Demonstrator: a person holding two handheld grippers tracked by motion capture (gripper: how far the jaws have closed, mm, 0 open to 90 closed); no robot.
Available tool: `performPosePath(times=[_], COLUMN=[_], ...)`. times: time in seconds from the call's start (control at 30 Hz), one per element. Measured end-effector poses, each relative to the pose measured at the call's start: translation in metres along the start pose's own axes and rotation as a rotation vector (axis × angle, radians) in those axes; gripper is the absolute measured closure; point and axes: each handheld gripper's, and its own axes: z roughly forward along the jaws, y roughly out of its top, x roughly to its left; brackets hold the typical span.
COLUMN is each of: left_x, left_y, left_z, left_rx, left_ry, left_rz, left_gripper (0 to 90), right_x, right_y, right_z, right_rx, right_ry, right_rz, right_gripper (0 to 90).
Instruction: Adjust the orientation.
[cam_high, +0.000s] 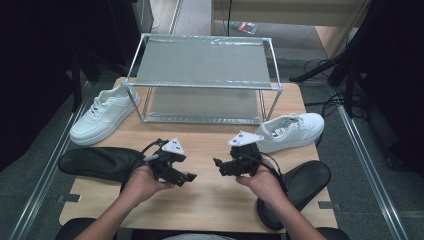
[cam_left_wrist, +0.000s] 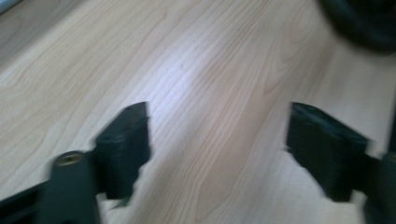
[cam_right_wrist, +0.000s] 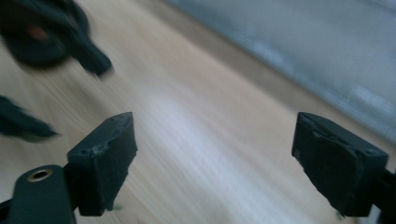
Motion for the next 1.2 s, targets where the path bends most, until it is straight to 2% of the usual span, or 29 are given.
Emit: performPosePath(times=[0.03, 0.07, 0.1, 0.13, 0.17, 0.2, 0.23, 0.27, 0.33, 0.4, 0.43, 0.5, 0.53, 0.6, 0.63, 0.7, 0.77, 0.83, 0.87, 0.9, 0.93, 1.0, 1.07, 1.17, 1.2], left_x=[0.002, 0.004, 0.005, 0.006, 0.006, 0.006, 0.006, 0.006, 0.005, 0.004, 0.003, 0.003, 0.004, 0.005, 0.006, 0.007, 0.007, 0.005, 0.004, 0.004, 0.004, 0.004, 0.006, 0.007, 0.008], left_y=[0.004, 0.007, 0.007, 0.007, 0.006, 0.005, 0.005, 0.001, -0.001, -0.004, -0.005, -0.008, -0.01, -0.01, -0.01, -0.009, -0.009, -0.009, -0.009, -0.009, -0.009, -0.01, -0.012, -0.013, -0.014], left_z=[-0.003, -0.005, -0.007, -0.008, -0.008, -0.008, -0.008, -0.009, -0.01, -0.013, -0.015, -0.017, -0.017, -0.016, -0.015, -0.014, -0.016, -0.02, -0.021, -0.023, -0.023, -0.023, -0.027, -0.031, -0.034], left_rx=[0.003, -0.007, -0.019, -0.033, -0.037, -0.037, -0.037, -0.053, -0.049, -0.053, -0.054, -0.053, -0.046, -0.04, -0.021, 0.015, 0.019, -0.005, -0.013, -0.014, -0.015, -0.007, -0.015, -0.028, -0.037], left_ry=[-0.019, -0.038, -0.042, -0.048, -0.056, -0.059, -0.059, -0.062, -0.059, -0.065, -0.065, -0.07, -0.073, -0.074, -0.074, -0.059, -0.058, -0.055, -0.052, -0.049, -0.048, -0.034, -0.045, -0.053, -0.05], left_rz=[-0.003, 0.003, 0.009, 0.014, 0.044, 0.051, 0.051, 0.032, 0.037, 0.035, 0.032, 0.025, 0.026, 0.019, 0.017, -0.019, -0.009, 0.025, 0.039, 0.041, 0.035, 0.021, -0.001, -0.01, -0.02], left_gripper=[25.6, 31.0, 41.3, 43.7, 45.1, 45.3, 46.1, 47.7, 47.9, 47.6, 48.0, 48.9, 49.4, 49.0, 49.0, 49.3, 48.2, 46.9, 42.3, 42.3, 37.1, 35.1, 29.4, 29.1, 29.2], right_x=[0.0, -0.002, -0.005, -0.006, -0.006, -0.005, -0.005, -0.002, -0.001, -0.002, -0.002, -0.002, -0.003, -0.006, -0.006, -0.01, -0.011, -0.011, -0.011, -0.011, -0.01, -0.01, -0.009, -0.009, -0.009], right_y=[0.0, 0.006, 0.009, 0.007, 0.003, -0.002, -0.002, -0.012, -0.022, -0.029, -0.031, -0.031, -0.031, -0.03, -0.03, -0.032, -0.035, -0.037, -0.038, -0.038, -0.038, -0.037, -0.035, -0.035, -0.034], right_z=[0.0, -0.006, -0.015, -0.018, -0.02, -0.02, -0.02, -0.015, -0.011, -0.008, -0.008, -0.01, -0.012, -0.015, -0.015, -0.015, -0.015, -0.017, -0.02, -0.02, -0.021, -0.021, -0.019, -0.017, -0.016], right_rx=[0.0, -0.027, -0.059, -0.084, -0.13, -0.154, -0.154, -0.122, -0.111, -0.078, -0.05, -0.041, -0.048, -0.026, -0.026, 0.005, 0.025, 0.031, 0.006, 0.006, -0.008, -0.008, -0.007, 0.008, 0.014], right_ry=[0.0, 0.019, 0.123, 0.172, 0.224, 0.244, 0.244, 0.295, 0.285, 0.272, 0.243, 0.205, 0.206, 0.229, 0.229, 0.242, 0.234, 0.243, 0.253, 0.253, 0.253, 0.251, 0.246, 0.238, 0.24], right_rz=[0.0, -0.017, -0.052, -0.062, -0.063, -0.054, -0.054, -0.051, -0.048, -0.054, -0.087, -0.117, -0.108, -0.041, -0.041, -0.027, -0.022, 0.003, 0.006, 0.006, -0.015, -0.022, -0.053, -0.073, -0.066], right_gripper=[13.3, 13.0, 12.7, 13.7, 18.7, 21.2, 21.2, 22.5, 22.9, 22.9, 23.1, 24.1, 24.2, 30.8, 30.8, 34.8, 36.7, 38.7, 39.8, 39.8, 39.8, 39.8, 39.3, 39.2, 39.0])
